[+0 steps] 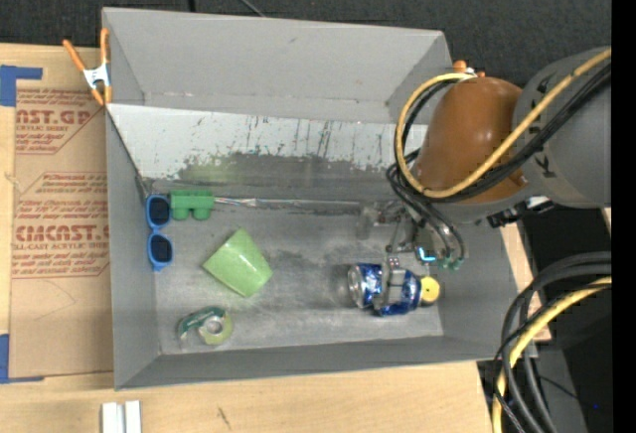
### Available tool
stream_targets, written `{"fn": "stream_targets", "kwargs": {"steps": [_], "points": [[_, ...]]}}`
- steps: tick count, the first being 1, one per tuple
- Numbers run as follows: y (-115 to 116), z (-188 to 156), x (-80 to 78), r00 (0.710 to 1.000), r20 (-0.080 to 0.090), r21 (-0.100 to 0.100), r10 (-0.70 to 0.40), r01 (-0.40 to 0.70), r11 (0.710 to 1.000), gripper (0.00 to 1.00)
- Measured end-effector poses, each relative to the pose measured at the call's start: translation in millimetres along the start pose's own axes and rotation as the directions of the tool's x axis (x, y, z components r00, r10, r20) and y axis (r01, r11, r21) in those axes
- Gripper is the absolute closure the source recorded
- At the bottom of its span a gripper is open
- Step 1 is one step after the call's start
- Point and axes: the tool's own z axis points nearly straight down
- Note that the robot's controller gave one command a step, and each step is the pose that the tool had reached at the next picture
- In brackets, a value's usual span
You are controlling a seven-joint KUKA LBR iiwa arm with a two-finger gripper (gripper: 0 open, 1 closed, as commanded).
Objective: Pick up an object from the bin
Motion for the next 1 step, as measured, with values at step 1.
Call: {"fn": "stream_targets", "kwargs": {"steps": [1], "points": [[-43.5,82.2,-1.4,0.981,0.002,-0.001,0.192,-0.192,0.981,0.00]]}}
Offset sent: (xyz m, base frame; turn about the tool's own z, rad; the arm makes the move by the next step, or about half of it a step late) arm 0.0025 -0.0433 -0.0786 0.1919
